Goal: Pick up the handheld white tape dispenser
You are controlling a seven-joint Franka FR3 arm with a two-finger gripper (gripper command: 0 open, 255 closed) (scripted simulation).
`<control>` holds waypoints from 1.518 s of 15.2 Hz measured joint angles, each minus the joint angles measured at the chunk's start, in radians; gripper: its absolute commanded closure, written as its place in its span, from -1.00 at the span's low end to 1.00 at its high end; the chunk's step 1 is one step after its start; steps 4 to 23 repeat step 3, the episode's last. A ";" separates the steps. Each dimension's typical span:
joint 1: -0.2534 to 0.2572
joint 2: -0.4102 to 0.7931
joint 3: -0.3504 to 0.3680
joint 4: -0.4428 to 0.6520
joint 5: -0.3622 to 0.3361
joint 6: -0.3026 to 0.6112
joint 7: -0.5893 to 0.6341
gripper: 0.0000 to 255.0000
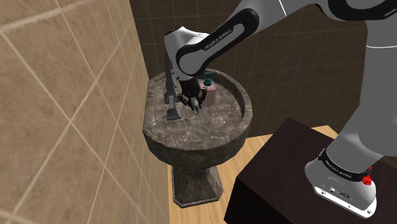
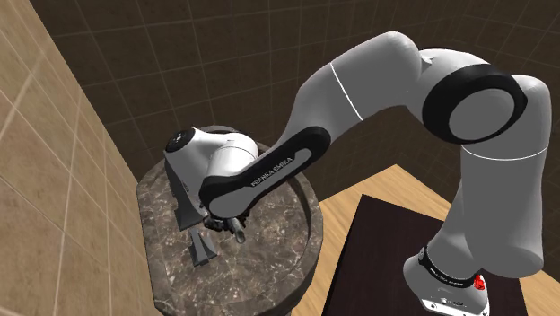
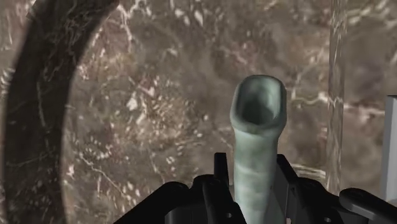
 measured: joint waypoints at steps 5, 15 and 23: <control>-0.002 -0.017 0.003 0.013 0.007 -0.028 -0.007 1.00; -0.002 -0.017 0.003 0.013 0.007 -0.028 -0.007 1.00; -0.002 -0.017 0.003 0.013 0.007 -0.028 -0.007 1.00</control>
